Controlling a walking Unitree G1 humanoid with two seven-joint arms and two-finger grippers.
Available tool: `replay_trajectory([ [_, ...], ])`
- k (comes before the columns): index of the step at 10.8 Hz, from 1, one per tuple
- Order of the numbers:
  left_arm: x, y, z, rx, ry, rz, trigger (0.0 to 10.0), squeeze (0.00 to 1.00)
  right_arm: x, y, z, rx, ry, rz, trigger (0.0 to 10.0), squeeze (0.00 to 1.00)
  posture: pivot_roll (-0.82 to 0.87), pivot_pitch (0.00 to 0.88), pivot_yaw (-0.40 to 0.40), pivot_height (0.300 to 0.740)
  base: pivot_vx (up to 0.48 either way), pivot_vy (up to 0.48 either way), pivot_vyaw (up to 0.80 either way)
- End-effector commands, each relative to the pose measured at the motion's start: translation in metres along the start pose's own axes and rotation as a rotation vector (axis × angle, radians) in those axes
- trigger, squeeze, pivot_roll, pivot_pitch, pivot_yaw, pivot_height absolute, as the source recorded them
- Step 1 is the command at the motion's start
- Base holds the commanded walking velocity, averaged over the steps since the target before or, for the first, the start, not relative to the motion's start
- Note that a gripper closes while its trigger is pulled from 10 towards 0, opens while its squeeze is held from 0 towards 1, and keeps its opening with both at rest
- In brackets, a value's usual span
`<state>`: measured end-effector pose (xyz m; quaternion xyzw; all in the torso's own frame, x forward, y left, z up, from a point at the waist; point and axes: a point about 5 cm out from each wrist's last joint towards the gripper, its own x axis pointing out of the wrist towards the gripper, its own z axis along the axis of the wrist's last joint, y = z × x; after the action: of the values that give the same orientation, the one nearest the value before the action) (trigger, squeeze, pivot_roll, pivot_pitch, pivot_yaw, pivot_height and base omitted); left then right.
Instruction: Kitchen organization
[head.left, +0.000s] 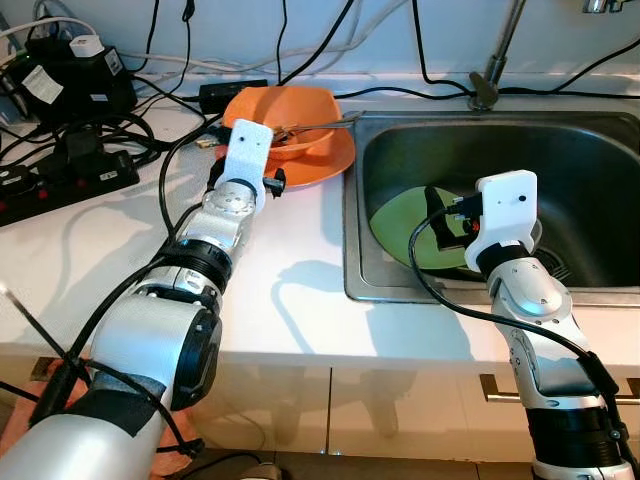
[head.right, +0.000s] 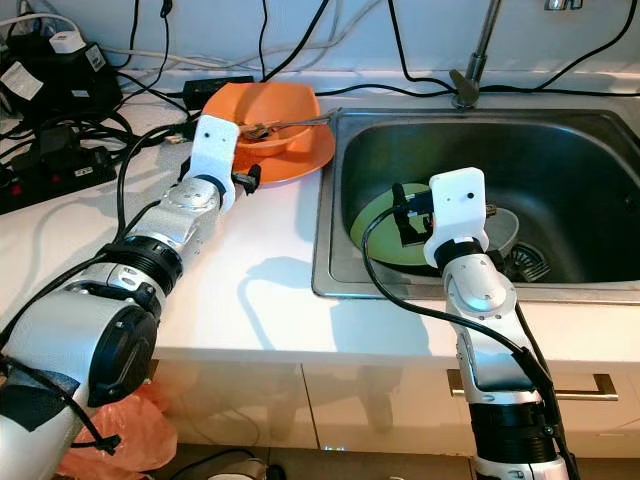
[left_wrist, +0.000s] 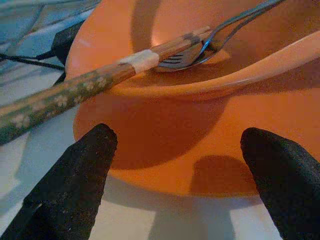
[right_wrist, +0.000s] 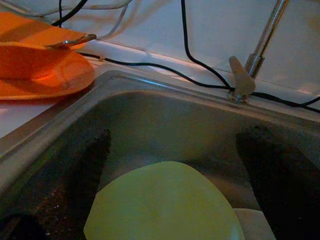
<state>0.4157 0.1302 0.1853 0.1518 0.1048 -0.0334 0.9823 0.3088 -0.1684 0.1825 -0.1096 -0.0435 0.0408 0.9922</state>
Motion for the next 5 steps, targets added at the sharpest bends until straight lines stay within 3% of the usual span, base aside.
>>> replay_trajectory([
  [1,-0.001,-0.003,-0.018,0.034,0.099,-0.047,10.0,0.0,-0.002,-0.002,0.001,-0.01,0.002,-0.015,10.0,0.0,0.0,0.051,0.073,0.74,0.0,0.0,0.0],
  [4,-0.004,-0.015,-0.031,0.12,0.176,-0.229,10.0,0.0,-0.002,-0.003,0.002,-0.014,0.0,-0.016,10.0,0.0,0.0,0.054,0.069,0.74,0.0,0.0,0.0],
  [5,-0.004,-0.016,-0.031,0.112,0.185,-0.259,10.0,0.0,-0.002,-0.003,0.002,-0.015,0.001,-0.016,10.0,0.0,0.0,0.055,0.069,0.74,0.0,0.0,0.0],
])
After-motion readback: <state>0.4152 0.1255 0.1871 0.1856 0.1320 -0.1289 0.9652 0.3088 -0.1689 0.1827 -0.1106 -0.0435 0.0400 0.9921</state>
